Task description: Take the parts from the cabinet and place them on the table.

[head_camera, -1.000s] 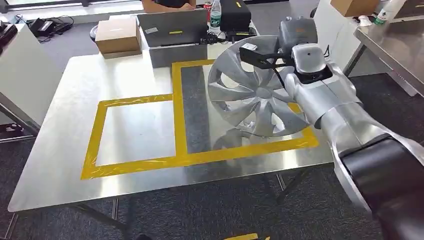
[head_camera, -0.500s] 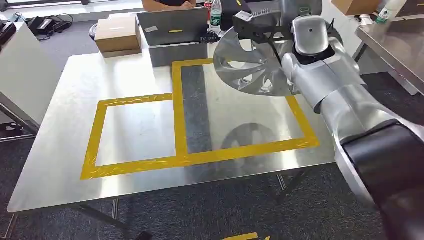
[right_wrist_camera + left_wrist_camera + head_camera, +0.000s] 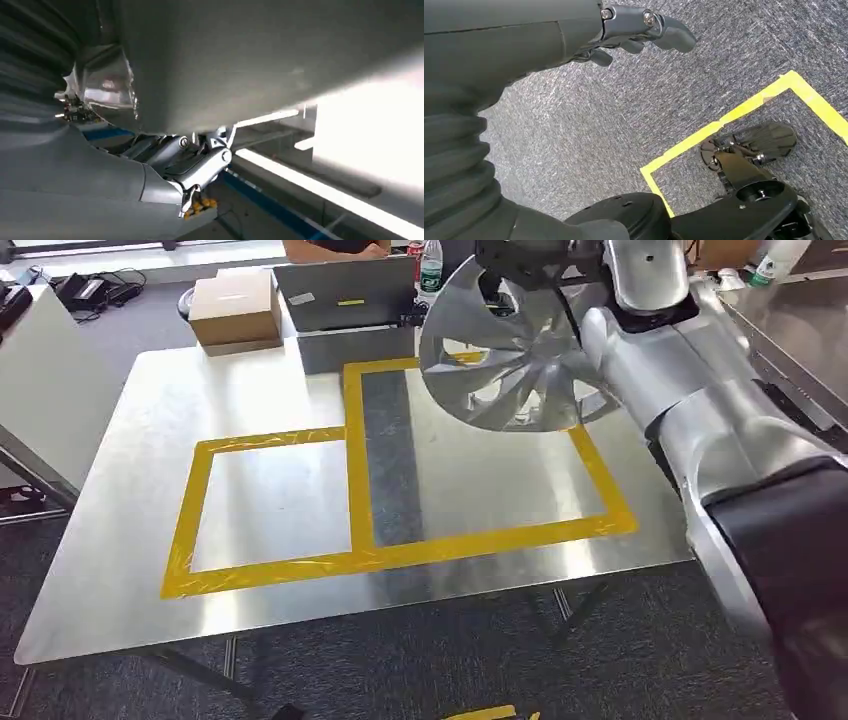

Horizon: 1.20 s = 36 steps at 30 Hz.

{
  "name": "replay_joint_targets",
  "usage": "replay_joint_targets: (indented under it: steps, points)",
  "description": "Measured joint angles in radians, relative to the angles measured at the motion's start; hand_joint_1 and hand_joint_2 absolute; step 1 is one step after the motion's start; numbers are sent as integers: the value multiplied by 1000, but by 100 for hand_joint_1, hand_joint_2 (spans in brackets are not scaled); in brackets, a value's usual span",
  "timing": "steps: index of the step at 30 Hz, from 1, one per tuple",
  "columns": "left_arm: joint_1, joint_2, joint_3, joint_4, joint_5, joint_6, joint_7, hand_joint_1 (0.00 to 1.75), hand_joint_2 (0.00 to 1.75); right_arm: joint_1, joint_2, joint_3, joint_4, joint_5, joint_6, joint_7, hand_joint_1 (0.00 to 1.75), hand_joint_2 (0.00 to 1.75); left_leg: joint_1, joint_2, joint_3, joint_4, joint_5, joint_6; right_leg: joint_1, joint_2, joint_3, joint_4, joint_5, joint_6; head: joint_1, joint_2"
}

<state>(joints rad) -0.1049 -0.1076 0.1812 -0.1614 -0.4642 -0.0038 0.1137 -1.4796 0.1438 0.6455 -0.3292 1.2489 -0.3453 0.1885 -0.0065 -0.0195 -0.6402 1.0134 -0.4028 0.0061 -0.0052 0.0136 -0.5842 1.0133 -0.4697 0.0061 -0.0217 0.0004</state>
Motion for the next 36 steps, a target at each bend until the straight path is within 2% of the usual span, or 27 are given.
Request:
replay_joint_targets:
  steps: [8,16,29,30,35,36]
  points:
    - [-1,0,0,0,-11,0,8,0,175,91,23,0,16,16,44,9,175,175,0,-1,-1,0,0,0,0,1,-1,0,0,0,0,0]
    - [-2,0,0,0,-10,-6,1,0,175,84,32,0,16,27,84,21,175,175,0,-1,-2,0,0,0,0,1,-2,0,0,0,0,0]
    - [-1,-8,2,0,-9,-6,2,0,175,41,35,0,16,45,106,71,175,175,0,0,-2,0,0,0,0,1,-2,0,0,0,0,0]
    - [-1,-9,2,0,-9,-6,2,0,175,35,35,0,16,46,107,71,0,0,0,0,-2,0,0,0,0,1,-2,0,0,0,0,0]
    - [-1,-13,6,0,-9,-10,2,0,175,19,36,0,16,47,114,84,0,0,0,0,-2,0,0,0,0,1,-2,0,0,0,0,0]
    - [-1,-14,8,0,-8,-15,1,0,0,17,36,0,18,48,118,87,0,0,0,0,-2,0,0,0,0,1,-2,0,0,0,0,0]
